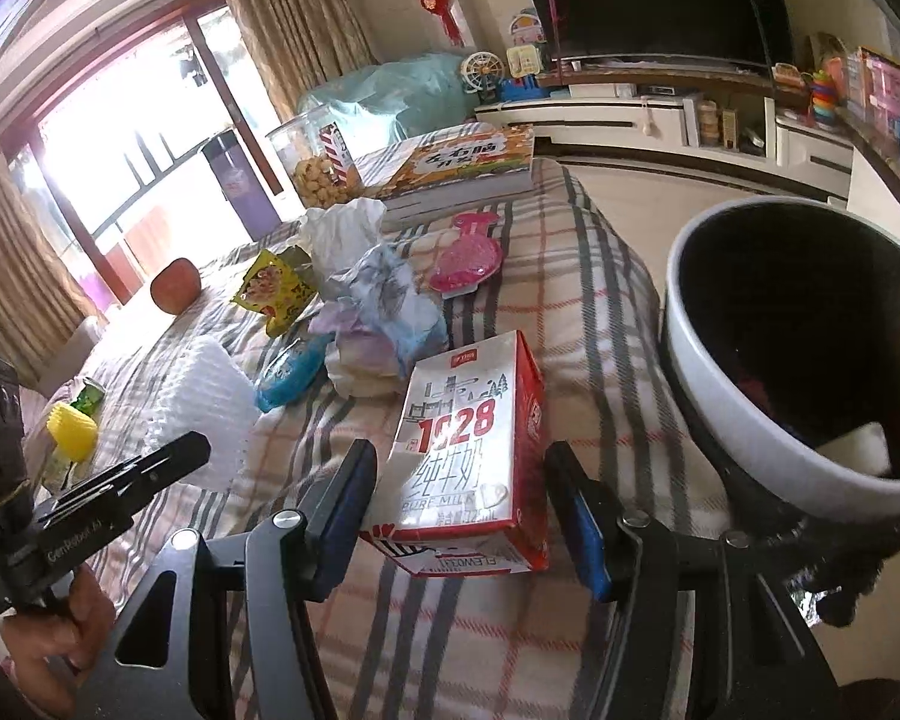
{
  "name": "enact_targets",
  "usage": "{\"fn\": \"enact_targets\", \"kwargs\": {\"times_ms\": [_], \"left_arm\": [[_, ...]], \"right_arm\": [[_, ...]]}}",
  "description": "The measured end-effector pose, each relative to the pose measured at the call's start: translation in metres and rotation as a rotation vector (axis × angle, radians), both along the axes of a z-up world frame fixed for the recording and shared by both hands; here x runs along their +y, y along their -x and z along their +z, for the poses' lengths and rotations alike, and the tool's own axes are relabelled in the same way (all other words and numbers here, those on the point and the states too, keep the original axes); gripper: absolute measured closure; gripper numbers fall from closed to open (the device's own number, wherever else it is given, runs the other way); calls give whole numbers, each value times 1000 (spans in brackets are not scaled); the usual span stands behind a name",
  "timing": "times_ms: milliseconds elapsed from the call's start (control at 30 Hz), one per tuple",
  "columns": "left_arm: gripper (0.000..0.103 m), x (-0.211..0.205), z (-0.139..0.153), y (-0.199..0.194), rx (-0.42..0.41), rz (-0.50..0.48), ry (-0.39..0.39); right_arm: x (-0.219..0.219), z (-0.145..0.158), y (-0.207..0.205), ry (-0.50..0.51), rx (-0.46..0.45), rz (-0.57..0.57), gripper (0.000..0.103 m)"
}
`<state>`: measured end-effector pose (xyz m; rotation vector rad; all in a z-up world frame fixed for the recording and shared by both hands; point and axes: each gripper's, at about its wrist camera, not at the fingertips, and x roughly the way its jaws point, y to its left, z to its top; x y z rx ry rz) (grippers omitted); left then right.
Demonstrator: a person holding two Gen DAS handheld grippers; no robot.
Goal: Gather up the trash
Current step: 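Grasp the white mesh fruit net with the left tool while the right tool grasps the white milk carton, then carry the net and milk carton over the bin and open both tools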
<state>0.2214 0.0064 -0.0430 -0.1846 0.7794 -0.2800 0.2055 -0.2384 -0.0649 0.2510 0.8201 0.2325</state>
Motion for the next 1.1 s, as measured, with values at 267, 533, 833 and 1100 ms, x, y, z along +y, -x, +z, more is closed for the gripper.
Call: {"fn": "enact_targets", "kwargs": {"times_ms": [267,533,833,1100], "left_arm": [[83,-11,1,8,-3,-32,-5],[83,-15,2,11,3,-34,-4],[83,-40,6,14,-5,-103,-4],[83,-72,11,10,-15,-190,-18]], "right_arm": [[-5,-7,2,5,42,-3,41],[1,-10,-9,50,43,11,50],[-19,5,10,6,9,-5,51],[-42,22,24,-8,-25,-40,52]]}}
